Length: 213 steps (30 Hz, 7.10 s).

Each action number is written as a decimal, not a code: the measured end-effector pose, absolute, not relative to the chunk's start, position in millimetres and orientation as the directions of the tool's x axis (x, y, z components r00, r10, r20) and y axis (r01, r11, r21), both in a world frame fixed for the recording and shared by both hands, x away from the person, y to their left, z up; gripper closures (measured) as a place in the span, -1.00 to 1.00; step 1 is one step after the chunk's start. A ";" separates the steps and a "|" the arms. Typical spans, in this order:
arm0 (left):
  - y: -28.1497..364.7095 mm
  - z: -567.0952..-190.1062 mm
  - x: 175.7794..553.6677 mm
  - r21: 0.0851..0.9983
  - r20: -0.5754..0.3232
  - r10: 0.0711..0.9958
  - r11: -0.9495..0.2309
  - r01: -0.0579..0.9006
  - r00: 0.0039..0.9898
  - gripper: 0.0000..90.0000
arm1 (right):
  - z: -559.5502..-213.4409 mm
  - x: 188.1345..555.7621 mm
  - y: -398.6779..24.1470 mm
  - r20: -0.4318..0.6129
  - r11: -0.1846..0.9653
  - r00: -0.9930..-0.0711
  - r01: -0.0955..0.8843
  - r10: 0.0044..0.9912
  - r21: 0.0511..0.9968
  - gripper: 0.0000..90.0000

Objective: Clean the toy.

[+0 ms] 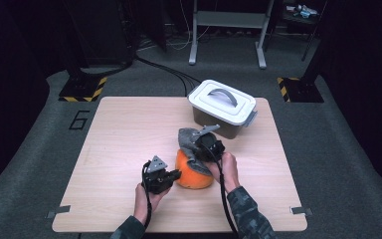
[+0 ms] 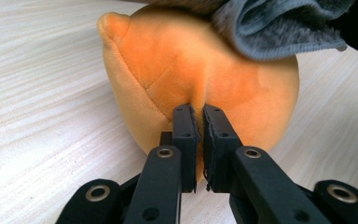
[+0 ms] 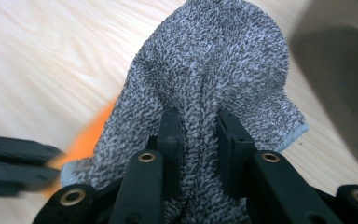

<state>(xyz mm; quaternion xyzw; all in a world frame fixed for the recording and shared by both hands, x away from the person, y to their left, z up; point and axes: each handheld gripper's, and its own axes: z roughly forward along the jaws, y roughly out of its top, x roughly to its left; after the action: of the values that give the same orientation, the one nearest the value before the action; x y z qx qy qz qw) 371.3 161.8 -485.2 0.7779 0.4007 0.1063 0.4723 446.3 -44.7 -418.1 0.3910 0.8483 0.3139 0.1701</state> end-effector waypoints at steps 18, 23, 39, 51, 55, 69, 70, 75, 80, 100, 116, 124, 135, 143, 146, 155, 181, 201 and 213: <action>162.7 -485.7 371.9 0.823 -0.209 0.721 -0.235 0.517 0.661 0.87 | -402.4 414.1 -42.1 -0.018 0.511 -0.700 0.504 0.714 0.697 0.61; 162.9 -485.5 371.5 0.823 -0.211 0.724 -0.231 0.520 0.656 0.87 | -419.5 415.5 -48.9 -0.056 0.531 -0.679 0.517 0.732 0.671 0.62; 175.3 -481.4 372.0 0.820 -0.248 0.689 -0.226 0.527 0.681 0.03 | -438.8 422.5 -85.8 -0.053 0.468 -0.587 0.583 0.808 0.664 0.62; 162.1 -483.8 375.0 0.822 -0.213 0.688 -0.258 0.508 0.694 0.82 | -419.0 425.2 -86.2 -0.018 0.419 -0.579 0.567 0.815 0.709 0.61; 157.8 -480.0 374.2 0.828 -0.194 0.691 -0.266 0.494 0.696 0.83 | -401.5 411.7 -53.3 -0.022 0.467 -0.664 0.501 0.748 0.729 0.60; 159.8 -481.2 374.5 0.814 -0.217 0.713 -0.245 0.526 0.667 0.87 | -422.9 409.0 -50.6 -0.161 0.553 -0.634 0.487 0.756 0.676 0.61; 160.0 -481.6 374.4 0.815 -0.219 0.711 -0.243 0.526 0.668 0.87 | -424.1 410.1 -58.0 -0.159 0.546 -0.622 0.500 0.766 0.672 0.61; 159.3 -482.4 374.1 0.818 -0.226 0.708 -0.235 0.525 0.669 0.87 | -437.9 417.0 -94.1 -0.075 0.445 -0.545 0.589 0.835 0.674 0.61; 156.7 -480.6 373.7 0.828 -0.217 0.689 -0.244 0.504 0.691 0.87 | -434.4 418.4 -104.6 -0.032 0.408 -0.533 0.607 0.846 0.682 0.61; 156.8 -479.6 372.3 0.829 -0.231 0.687 -0.232 0.510 0.688 0.87 | -427.3 410.2 -65.6 -0.116 0.526 -0.636 0.506 0.763 0.684 0.62; 150.7 -475.5 372.3 0.838 -0.230 0.667 -0.235 0.492 0.709 0.87 | -407.4 399.8 -64.6 0.002 0.467 -0.693 0.488 0.721 0.737 0.61; 160.0 -482.2 373.3 0.835 -0.269 0.671 -0.196 0.514 0.692 0.87 | -428.3 403.0 -63.0 -0.053 0.489 -0.655 0.506 0.754 0.711 0.62; 158.9 -477.9 374.7 0.840 -0.214 0.671 -0.245 0.485 0.710 0.65 | -436.4 417.8 -85.5 -0.039 0.461 -0.613 0.548 0.789 0.698 0.62; 151.5 -476.1 385.9 0.807 -0.104 0.676 -0.371 0.459 0.730 0.01 | -433.1 429.9 -79.0 -0.040 0.481 -0.629 0.551 0.777 0.682 0.62; 145.6 -478.6 387.6 0.804 -0.088 0.673 -0.387 0.451 0.734 0.04 | -433.2 431.0 -79.0 -0.026 0.473 -0.628 0.558 0.778 0.682 0.62; 143.1 -481.9 392.6 0.807 -0.149 0.705 -0.319 0.498 0.693 0.68 | -427.2 426.5 -71.5 -0.054 0.449 -0.591 0.546 0.805 0.708 0.62; 144.2 -480.3 393.0 0.806 -0.213 0.717 -0.254 0.534 0.663 0.85 | -443.1 416.2 -95.8 -0.049 0.425 -0.547 0.589 0.836 0.687 0.63; 132.3 -479.1 404.9 0.819 -0.060 0.687 -0.381 0.430 0.724 0.54 | -438.7 429.3 -90.0 -0.045 0.426 -0.552 0.586 0.833 0.689 0.63; 135.6 -477.1 406.9 0.810 -0.160 0.726 -0.291 0.510 0.669 0.69 | -422.4 400.1 -44.6 -0.142 0.522 -0.623 0.485 0.769 0.702 0.63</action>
<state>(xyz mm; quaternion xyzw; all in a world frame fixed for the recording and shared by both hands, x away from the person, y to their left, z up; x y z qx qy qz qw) 406.9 135.6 -477.1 0.7944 0.3889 0.1200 0.4509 400.1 -44.6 -422.4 0.3719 0.8431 0.3171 0.2244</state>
